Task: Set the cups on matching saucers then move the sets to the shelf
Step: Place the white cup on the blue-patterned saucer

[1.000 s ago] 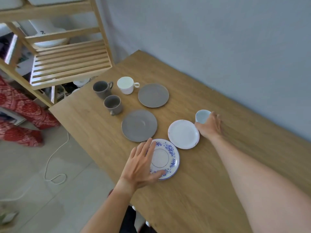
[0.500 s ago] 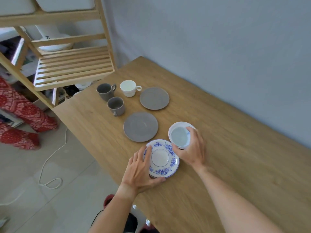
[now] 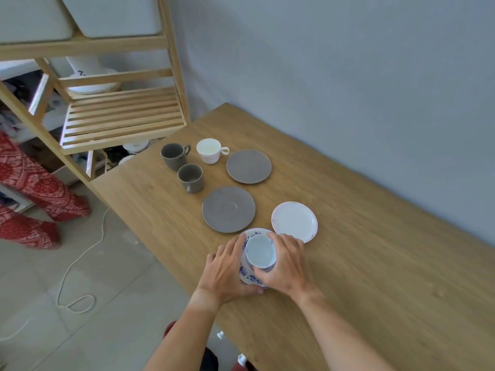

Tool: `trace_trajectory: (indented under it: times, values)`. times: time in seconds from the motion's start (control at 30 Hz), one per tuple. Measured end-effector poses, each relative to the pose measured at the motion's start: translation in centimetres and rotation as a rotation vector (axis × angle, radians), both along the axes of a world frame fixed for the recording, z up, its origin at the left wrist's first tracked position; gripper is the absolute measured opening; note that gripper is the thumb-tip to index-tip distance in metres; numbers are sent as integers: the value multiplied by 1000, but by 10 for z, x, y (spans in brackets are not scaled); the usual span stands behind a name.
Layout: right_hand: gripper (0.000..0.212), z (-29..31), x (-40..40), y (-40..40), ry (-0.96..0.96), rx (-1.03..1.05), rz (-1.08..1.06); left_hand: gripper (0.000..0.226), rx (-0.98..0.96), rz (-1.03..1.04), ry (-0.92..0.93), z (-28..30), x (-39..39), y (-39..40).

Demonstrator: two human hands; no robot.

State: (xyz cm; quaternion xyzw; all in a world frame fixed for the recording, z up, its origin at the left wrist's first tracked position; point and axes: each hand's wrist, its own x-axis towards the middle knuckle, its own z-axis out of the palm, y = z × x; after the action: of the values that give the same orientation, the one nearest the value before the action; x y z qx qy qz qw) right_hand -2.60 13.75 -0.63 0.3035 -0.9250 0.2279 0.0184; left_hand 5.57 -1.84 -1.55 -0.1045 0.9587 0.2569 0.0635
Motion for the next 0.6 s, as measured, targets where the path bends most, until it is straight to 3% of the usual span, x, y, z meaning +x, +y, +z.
trace_trajectory:
  times: [0.2,0.37,0.47,0.6]
  values:
    - [75,0,4,1,-21,42,6,133,-32,-94,-5,4,-1,-14]
    - [89,6,-3,7,-83,-54,35,93,-66,-191,93,21,-9,-45]
    - [85,14,-26,1,-127,-76,-13,77,-82,-115,162,34,-27,-70]
    - [85,31,-64,-29,-124,-60,-51,73,-155,-3,205,53,-68,-101]
